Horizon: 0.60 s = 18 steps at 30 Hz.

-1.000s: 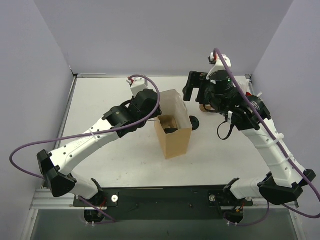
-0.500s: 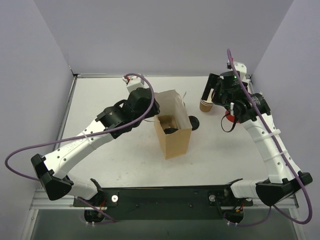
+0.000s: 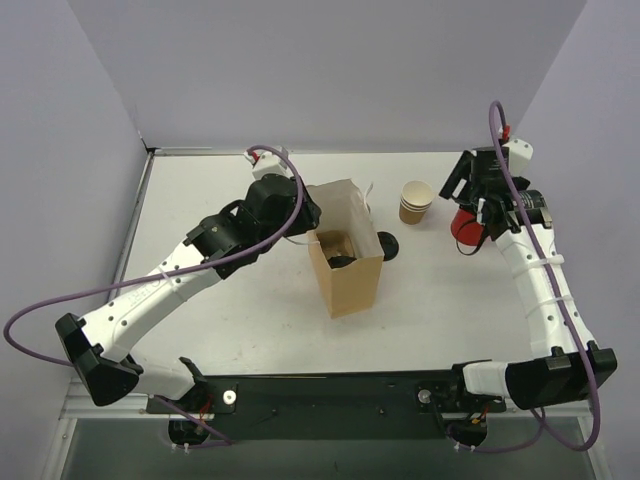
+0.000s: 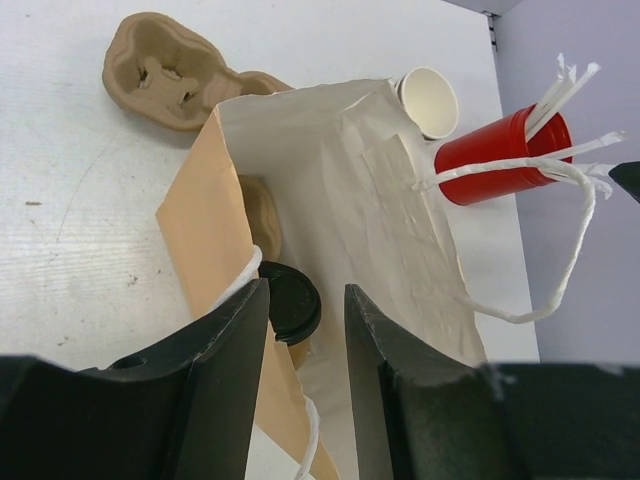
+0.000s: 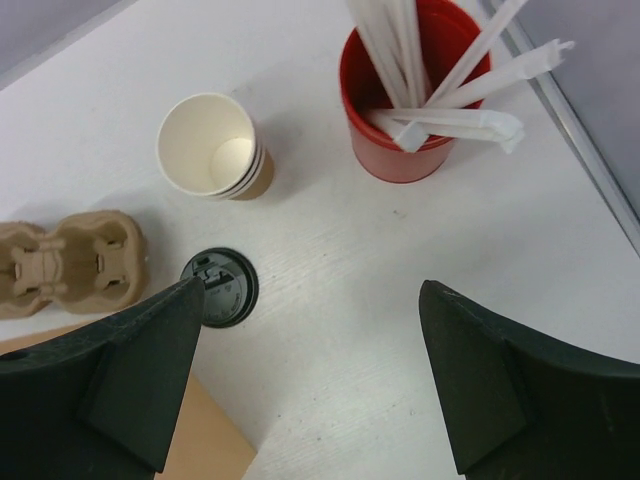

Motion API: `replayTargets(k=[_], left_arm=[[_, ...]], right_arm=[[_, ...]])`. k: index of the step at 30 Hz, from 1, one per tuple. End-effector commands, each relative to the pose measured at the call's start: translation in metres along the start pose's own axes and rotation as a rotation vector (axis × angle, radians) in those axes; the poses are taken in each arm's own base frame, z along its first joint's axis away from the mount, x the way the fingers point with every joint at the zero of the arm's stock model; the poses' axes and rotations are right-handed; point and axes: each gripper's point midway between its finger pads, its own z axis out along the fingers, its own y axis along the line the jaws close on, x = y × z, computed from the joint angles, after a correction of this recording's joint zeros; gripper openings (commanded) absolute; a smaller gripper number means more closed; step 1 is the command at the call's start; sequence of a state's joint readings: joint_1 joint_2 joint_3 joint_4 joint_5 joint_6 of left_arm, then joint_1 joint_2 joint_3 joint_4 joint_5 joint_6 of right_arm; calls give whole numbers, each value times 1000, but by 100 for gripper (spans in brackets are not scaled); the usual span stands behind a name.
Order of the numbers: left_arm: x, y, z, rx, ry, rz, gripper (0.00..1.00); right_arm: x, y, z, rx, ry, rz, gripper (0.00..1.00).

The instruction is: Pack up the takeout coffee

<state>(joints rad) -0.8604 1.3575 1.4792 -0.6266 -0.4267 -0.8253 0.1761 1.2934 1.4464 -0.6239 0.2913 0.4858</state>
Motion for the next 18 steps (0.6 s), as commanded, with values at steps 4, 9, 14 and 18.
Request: replayTargets(k=[4,9,14,18], left_arm=[[-46,-36,-26,177,-96,36,46],[-61,-36,-34,203,-132,34,46],[-71,-38,-43,228,-149,29,46],[-75,-37,-46,236,-155,26,46]], right_arm=[[-26,-41,23,170,-91,62,72],[-19,-59,49,236,-48,62,55],[-13,-57,73,239,1,44,48],[-16,-67,87,265,24,59,48]])
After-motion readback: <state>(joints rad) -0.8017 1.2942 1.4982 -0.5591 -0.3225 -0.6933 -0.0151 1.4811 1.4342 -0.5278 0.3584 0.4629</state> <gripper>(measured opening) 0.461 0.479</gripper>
